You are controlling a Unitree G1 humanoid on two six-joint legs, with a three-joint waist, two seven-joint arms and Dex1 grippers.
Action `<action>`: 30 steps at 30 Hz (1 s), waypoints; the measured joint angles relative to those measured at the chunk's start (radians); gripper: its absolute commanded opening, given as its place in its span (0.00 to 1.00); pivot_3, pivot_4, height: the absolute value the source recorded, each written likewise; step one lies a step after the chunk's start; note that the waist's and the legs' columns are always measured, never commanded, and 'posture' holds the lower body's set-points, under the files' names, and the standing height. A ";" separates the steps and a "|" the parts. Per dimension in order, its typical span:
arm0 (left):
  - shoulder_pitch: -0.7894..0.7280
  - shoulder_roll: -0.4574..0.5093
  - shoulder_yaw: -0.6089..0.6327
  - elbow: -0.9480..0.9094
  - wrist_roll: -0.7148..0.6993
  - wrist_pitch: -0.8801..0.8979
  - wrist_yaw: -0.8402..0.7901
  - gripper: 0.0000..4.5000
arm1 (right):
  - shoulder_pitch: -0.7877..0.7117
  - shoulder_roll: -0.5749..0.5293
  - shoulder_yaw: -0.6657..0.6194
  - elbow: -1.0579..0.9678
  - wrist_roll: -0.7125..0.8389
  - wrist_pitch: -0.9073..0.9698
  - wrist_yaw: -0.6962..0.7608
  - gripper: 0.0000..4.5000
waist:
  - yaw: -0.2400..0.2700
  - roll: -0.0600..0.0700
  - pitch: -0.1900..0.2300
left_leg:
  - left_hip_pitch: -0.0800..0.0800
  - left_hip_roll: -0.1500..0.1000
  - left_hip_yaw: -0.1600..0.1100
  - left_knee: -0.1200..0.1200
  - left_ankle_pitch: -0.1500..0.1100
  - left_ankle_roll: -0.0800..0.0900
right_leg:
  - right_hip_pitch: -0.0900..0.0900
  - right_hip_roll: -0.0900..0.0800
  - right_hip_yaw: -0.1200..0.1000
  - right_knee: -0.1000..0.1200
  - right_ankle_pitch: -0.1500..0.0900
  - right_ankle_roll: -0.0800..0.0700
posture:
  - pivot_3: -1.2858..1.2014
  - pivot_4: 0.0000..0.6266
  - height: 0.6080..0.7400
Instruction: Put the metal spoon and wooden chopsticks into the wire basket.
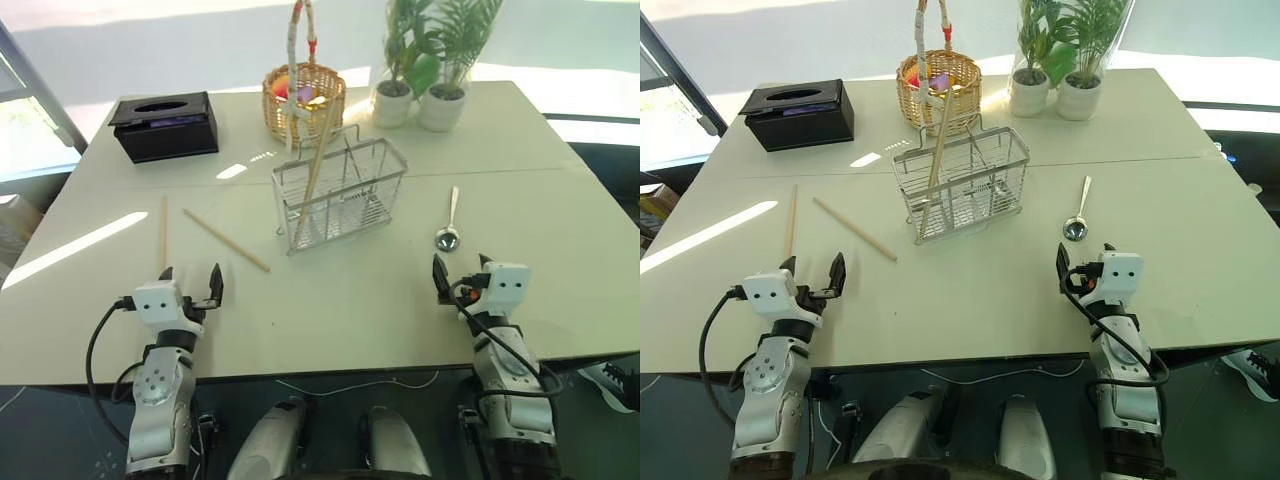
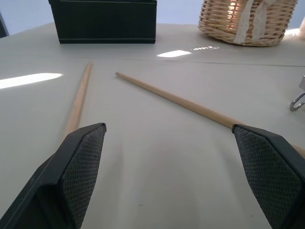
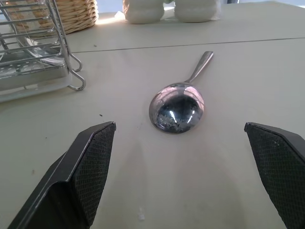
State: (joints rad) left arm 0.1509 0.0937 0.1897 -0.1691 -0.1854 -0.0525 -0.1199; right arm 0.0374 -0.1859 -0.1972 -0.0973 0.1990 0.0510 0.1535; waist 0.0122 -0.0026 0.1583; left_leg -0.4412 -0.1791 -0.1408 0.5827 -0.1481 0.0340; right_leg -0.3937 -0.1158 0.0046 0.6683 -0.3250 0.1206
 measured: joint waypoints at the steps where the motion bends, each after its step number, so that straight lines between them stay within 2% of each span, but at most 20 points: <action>1: 0.000 0.000 -0.001 0.000 0.000 0.000 0.000 0.99 | 0.000 0.000 0.000 0.000 0.000 0.000 0.000 1.00 | 0.000 0.000 0.000 | 0.000 0.000 0.000 0.000 0.000 0.000 | 0.000 0.000 0.000 0.000 0.000 0.000 | 0.52 0.24 1.00; 30: 0.010 0.003 -0.017 -0.002 0.002 -0.005 -0.017 0.99 | 0.002 0.000 0.005 0.000 -0.002 0.000 -0.014 1.00 | 0.001 0.000 0.000 | 0.000 0.000 0.000 -0.002 0.000 0.000 | 0.000 0.000 0.000 -0.001 0.000 0.000 | 0.52 0.24 1.00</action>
State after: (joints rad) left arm 0.1609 0.0964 0.1728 -0.1707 -0.1833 -0.0579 -0.1370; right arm 0.0391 -0.1858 -0.1926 -0.0977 0.1968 0.0514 0.1397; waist 0.0130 -0.0025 0.1583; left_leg -0.4412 -0.1791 -0.1407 0.5812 -0.1481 0.0340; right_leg -0.3942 -0.1158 0.0047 0.6673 -0.3248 0.1208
